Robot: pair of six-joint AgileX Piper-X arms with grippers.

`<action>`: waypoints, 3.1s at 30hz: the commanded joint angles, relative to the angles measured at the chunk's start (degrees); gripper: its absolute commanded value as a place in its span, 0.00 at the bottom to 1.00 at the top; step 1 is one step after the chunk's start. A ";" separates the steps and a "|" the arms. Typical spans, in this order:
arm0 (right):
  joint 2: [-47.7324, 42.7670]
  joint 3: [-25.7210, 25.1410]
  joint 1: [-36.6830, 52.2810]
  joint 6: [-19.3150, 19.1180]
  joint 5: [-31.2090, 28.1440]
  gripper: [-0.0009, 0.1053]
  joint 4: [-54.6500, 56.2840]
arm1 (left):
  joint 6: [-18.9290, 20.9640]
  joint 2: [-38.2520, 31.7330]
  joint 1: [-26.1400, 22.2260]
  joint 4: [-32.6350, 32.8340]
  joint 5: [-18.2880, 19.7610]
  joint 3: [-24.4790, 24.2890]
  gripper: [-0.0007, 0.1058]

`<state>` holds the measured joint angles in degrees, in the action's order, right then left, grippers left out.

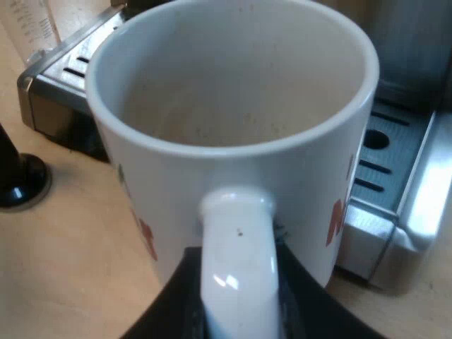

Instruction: Place mug into machine

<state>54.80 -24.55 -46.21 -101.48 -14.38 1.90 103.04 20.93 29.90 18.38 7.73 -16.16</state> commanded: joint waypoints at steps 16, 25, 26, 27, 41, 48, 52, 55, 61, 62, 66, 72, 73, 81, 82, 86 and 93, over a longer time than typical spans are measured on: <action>15.61 -4.87 -0.16 1.63 1.79 0.01 -17.57 | -1.68 -0.10 -8.48 -2.36 10.15 -0.15 0.63; 21.60 -10.19 -0.16 0.98 1.79 0.01 -17.57 | -1.68 -0.10 -8.48 -2.36 10.57 -0.15 0.63; 22.65 -10.90 -0.16 0.98 1.79 0.01 -17.57 | -1.68 -0.10 -8.48 -2.36 10.57 -0.15 0.63; 23.52 -11.52 -0.16 0.98 1.79 0.01 -17.81 | -1.68 -0.10 -8.48 -2.36 10.57 -0.15 0.63; 31.90 -16.16 -0.16 0.98 1.28 0.01 -21.88 | -1.68 -0.10 -8.48 -2.36 12.22 -0.15 0.63; 33.42 -16.67 -0.16 0.98 0.75 0.01 -23.14 | -1.68 -0.10 -8.48 -2.36 12.22 -0.15 0.63; 34.37 -17.44 -0.16 0.98 -0.45 0.01 -23.15 | -1.68 -0.10 -8.48 -2.36 12.22 -0.15 0.63; 35.78 -18.65 -0.16 0.98 -0.45 0.01 -23.15 | -1.68 -0.10 -8.48 -2.36 12.22 -0.15 0.63; 38.17 -21.21 -0.16 1.14 -1.68 0.01 -23.88 | -1.68 -0.10 -8.48 -2.36 12.22 -0.15 0.63; 38.77 -21.70 -0.16 1.13 -2.01 0.01 -24.05 | -1.68 -0.10 -8.48 -2.36 12.26 -0.15 0.63; 40.52 -23.55 -0.16 1.28 -2.65 0.01 -24.02 | -1.68 -0.10 -8.48 -2.11 12.62 -0.15 0.63; 42.83 -25.68 -0.16 1.39 -3.03 0.01 -24.13 | -1.68 -0.10 -8.48 -2.05 12.62 -0.15 0.63; 43.07 -25.94 -0.16 1.44 -3.19 0.01 -24.27 | -1.68 -0.10 -8.48 -2.05 12.62 -0.15 0.63; 45.18 -28.63 -0.16 1.41 -5.14 0.01 -24.39 | -1.68 -0.10 -8.48 -2.05 12.62 -0.15 0.63; 45.24 -28.84 -0.16 1.53 -5.14 0.01 -24.39 | -1.68 -0.10 -8.48 -2.05 12.62 -0.15 0.63; 45.75 -29.06 -0.16 2.81 -5.14 0.01 -24.40 | -1.68 -0.10 -8.48 -2.05 12.62 -0.15 0.63; 45.74 -29.06 -0.16 2.81 -5.14 0.01 -24.40 | -1.68 -0.10 -8.48 -2.05 12.62 -0.15 0.63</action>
<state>101.34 -52.36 -46.21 -98.51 -19.24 -20.03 101.51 20.93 21.42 16.60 19.96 -16.16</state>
